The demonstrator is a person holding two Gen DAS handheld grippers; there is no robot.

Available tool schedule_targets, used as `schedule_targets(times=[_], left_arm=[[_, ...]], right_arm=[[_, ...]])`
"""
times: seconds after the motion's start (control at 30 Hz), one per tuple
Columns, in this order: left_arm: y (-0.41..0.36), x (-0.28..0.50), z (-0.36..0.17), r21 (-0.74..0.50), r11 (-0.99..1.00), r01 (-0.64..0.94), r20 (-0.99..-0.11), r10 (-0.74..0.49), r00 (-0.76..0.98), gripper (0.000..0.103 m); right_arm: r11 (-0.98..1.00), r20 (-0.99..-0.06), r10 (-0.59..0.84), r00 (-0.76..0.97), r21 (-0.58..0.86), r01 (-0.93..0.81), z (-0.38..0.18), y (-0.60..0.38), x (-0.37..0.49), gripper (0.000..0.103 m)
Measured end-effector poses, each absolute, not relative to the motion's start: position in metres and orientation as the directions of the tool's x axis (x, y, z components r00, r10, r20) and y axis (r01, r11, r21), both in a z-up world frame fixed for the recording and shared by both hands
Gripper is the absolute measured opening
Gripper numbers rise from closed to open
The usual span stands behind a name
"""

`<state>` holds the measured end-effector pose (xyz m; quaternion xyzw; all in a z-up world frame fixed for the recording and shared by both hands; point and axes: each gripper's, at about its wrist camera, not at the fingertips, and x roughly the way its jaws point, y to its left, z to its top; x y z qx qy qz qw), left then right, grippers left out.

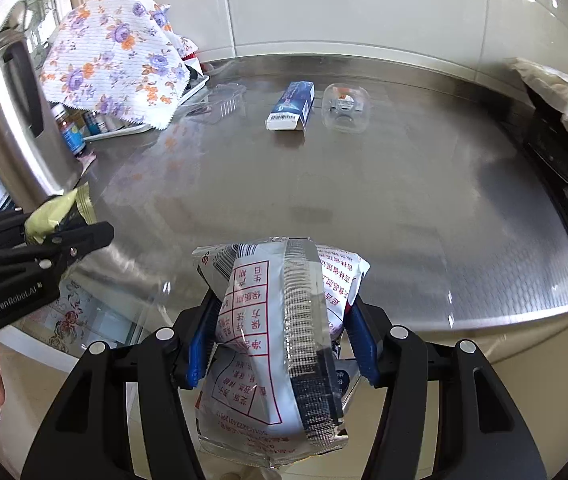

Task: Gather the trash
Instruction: 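Carry the yellow packet and foil packet down over the yellow bin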

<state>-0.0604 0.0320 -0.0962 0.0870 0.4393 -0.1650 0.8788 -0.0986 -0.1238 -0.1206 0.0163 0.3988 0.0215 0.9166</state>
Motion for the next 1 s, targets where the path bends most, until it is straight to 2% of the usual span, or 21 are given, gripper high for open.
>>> schedule_targets(times=[0.47, 1.0], left_arm=[[0.033, -0.156, -0.148, -0.039, 0.905, 0.423, -0.859, -0.247, 0.449, 0.031], [0.011, -0.159, -0.266, -0.074, 0.867, 0.492, -0.949, -0.213, 0.233, 0.030]], right_arm=[[0.999, -0.794, 0.029, 0.607, 0.015, -0.029, -0.158, -0.116, -0.195, 0.060], [0.988, -0.899, 0.063, 0.433, -0.006, -0.155, -0.262, -0.129, -0.187, 0.060]])
